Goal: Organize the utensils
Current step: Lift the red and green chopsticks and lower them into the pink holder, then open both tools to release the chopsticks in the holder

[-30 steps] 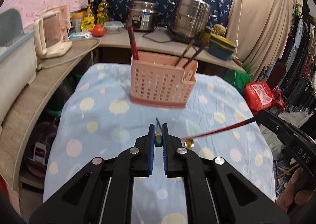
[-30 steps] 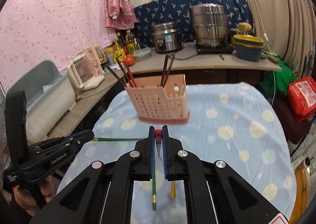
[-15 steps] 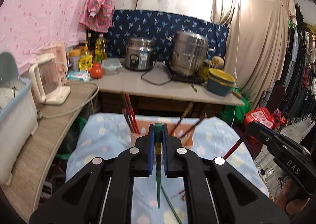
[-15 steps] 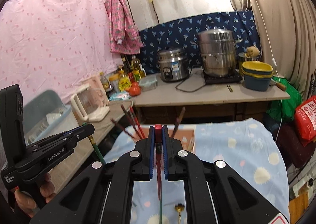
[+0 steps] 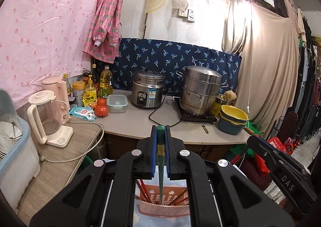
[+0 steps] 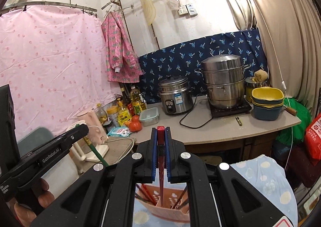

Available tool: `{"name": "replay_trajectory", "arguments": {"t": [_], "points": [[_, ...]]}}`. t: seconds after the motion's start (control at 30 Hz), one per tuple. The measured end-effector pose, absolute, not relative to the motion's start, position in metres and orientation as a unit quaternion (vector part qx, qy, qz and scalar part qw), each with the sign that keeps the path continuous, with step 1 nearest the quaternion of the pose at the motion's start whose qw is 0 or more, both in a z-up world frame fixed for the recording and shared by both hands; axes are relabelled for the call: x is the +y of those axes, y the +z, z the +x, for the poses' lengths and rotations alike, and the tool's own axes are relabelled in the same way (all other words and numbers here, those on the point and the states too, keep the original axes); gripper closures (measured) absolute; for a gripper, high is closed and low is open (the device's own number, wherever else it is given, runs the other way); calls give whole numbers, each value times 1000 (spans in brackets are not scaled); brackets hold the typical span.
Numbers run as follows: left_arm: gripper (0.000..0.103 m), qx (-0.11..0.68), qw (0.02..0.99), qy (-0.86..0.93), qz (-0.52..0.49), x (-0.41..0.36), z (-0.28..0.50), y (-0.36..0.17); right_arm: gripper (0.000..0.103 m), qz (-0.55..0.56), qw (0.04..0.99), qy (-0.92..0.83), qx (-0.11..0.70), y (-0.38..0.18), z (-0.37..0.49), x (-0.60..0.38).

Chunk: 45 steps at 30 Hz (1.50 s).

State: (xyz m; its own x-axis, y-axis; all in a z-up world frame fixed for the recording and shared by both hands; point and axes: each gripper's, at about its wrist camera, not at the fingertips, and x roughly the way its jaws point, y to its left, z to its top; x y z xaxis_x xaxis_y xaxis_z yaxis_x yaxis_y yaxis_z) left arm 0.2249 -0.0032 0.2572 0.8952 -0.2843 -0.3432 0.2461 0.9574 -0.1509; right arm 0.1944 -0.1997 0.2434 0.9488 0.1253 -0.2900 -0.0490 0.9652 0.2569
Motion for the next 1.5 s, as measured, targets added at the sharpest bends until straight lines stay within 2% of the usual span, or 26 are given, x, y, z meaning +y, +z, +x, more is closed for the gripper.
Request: {"name": "replay_trajectory", "arguments": {"t": [0.5,0.93,1.0,1.03,1.07,1.1,1.13,1.23,1.5], "points": [[96,241,962,-118,-52,0,262,179,96,126,962,47,236,154,227,-179],[96,277,952,-115,-61,8,240,136,95,138,953,33,266,118,198,-185],[89,285,950,-114,-64,10,235,131,91,142,952,29,268,115,193,-187],[79,287,949,-113,-66,10,234,130,86,143,952,27,269,113,191,-188],[64,288,949,-108,-69,11,230,128,83,145,952,25,269,112,188,-189],[57,285,951,-101,-69,12,226,127,75,147,952,23,267,112,184,-190],[46,282,953,-91,-67,13,222,126,73,149,953,21,265,111,181,-192],[42,281,953,-89,-65,13,214,124,71,149,952,20,265,108,171,-193],[41,295,951,-81,-49,7,192,113,71,143,949,25,280,95,145,-191]]}}
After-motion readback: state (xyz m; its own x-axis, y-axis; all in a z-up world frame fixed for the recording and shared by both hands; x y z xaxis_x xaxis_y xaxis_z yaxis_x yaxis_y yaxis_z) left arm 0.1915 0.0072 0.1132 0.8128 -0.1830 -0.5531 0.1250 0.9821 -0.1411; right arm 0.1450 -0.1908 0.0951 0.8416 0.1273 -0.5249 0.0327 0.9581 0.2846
